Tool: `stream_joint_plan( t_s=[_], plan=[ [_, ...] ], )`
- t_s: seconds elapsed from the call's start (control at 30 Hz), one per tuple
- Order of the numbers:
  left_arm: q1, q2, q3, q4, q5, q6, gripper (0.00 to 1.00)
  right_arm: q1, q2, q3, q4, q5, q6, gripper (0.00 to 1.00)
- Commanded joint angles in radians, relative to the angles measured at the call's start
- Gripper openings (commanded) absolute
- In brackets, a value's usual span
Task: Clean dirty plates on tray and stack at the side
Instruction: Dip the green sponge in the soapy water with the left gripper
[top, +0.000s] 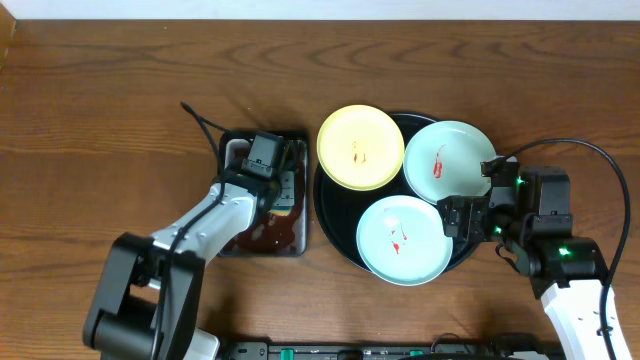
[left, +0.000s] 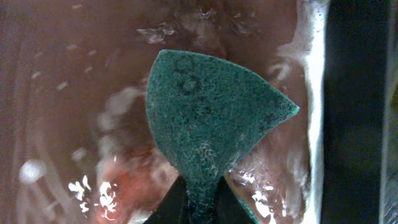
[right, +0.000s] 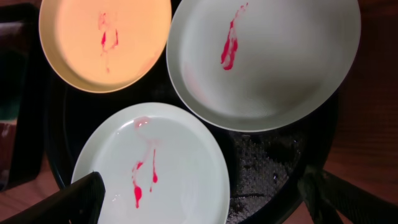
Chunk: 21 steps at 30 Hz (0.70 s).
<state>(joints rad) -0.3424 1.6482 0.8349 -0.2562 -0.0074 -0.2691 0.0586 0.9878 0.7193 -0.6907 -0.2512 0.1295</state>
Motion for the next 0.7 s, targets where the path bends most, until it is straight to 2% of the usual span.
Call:
stream_joint_plan(
  t_s=[0.0,0.03,0.07,0.1,0.2,0.4,0.67],
  plan=[
    [0.005,-0.087,0.009,-0.031,-0.072,0.001,0.07,0.008,0.001,0.018,0.003,-0.007,0.012,0.99],
    [0.005,-0.111,0.009,-0.043,-0.066,0.001,0.08,0.008,0.001,0.018,0.003,-0.007,0.012,0.99],
    [0.005,-0.127,0.009,-0.055,-0.063,0.001,0.16,0.008,0.001,0.018,0.003,-0.007,0.012,0.99],
    [0.005,-0.140,0.009,-0.067,-0.058,0.000,0.30,0.008,0.001,0.018,0.003,-0.007,0.011,0.99],
    [0.005,-0.143,0.005,-0.092,-0.053,0.000,0.45,0.008,0.001,0.018,0.004,0.001,0.012,0.99],
    [0.005,-0.129,-0.013,-0.094,-0.053,0.000,0.58,0.008,0.001,0.018,0.003,0.004,0.012,0.99],
    [0.004,-0.113,-0.013,-0.048,-0.025,-0.051,0.59,0.008,0.001,0.018,0.003,0.004,0.012,0.99]
  ],
)
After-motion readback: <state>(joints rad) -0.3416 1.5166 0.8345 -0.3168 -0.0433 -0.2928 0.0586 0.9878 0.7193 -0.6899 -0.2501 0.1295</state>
